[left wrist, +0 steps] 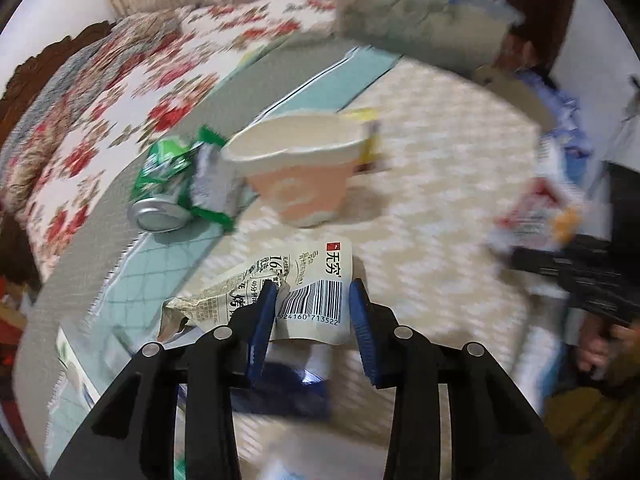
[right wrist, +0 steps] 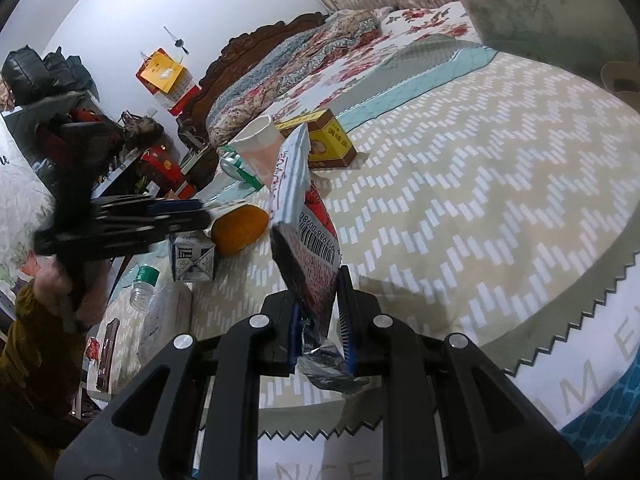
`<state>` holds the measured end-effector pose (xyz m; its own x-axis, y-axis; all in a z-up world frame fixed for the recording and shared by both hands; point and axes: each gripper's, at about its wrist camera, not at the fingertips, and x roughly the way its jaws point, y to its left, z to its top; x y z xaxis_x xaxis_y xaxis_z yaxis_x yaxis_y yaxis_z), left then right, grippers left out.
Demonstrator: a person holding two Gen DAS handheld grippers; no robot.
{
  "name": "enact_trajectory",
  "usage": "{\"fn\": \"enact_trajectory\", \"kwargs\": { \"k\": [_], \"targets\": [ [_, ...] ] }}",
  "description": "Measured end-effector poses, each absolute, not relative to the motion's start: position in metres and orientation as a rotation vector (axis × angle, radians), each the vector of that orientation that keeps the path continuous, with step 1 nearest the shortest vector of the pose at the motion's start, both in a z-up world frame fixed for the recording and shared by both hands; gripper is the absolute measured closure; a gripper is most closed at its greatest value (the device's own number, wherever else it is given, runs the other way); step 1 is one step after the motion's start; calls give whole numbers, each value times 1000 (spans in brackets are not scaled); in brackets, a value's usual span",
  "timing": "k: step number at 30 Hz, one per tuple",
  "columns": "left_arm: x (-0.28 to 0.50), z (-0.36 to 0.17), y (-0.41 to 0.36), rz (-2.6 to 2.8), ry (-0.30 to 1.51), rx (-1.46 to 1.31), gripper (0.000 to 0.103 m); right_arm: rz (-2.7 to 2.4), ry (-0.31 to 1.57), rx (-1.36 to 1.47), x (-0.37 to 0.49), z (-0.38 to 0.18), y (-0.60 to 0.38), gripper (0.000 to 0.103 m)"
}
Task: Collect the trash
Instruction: 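Hold the wrapper in the right tool while the left grasps the printed paper packet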
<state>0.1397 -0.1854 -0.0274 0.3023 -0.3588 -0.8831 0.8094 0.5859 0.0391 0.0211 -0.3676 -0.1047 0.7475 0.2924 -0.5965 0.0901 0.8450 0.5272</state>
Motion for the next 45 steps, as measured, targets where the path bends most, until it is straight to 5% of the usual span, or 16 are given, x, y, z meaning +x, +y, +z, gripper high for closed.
{"fn": "enact_trajectory", "kwargs": {
  "k": [7, 10, 22, 29, 31, 35, 40, 45],
  "targets": [
    [56, -15, -205, -1098, 955, 478, 64, 88, 734, 535, 21, -103, -367, 84],
    [33, -33, -216, -1091, 960, 543, 32, 38, 736, 488, 16, -99, -368, 84],
    [59, -23, -136, -989, 1178, 106, 40, 115, 722, 391, -1, -89, -342, 81],
    [53, -68, -162, -906, 1318, 137, 40, 202, 801, 325, -2, -107, -310, 81],
    [59, -69, -168, -892, 1310, 110, 38, 190, 813, 350, -3, -113, -316, 81],
    [77, -74, -187, -803, 1258, 113, 14, 178, 803, 390, -6, -116, -327, 82],
    [79, -83, -206, -735, 1230, 178, 15, 152, 791, 405, -13, -116, -336, 81],
    [74, -82, -213, -740, 1200, 218, 52, 122, 770, 454, -18, -117, -355, 72]
  ]
}}
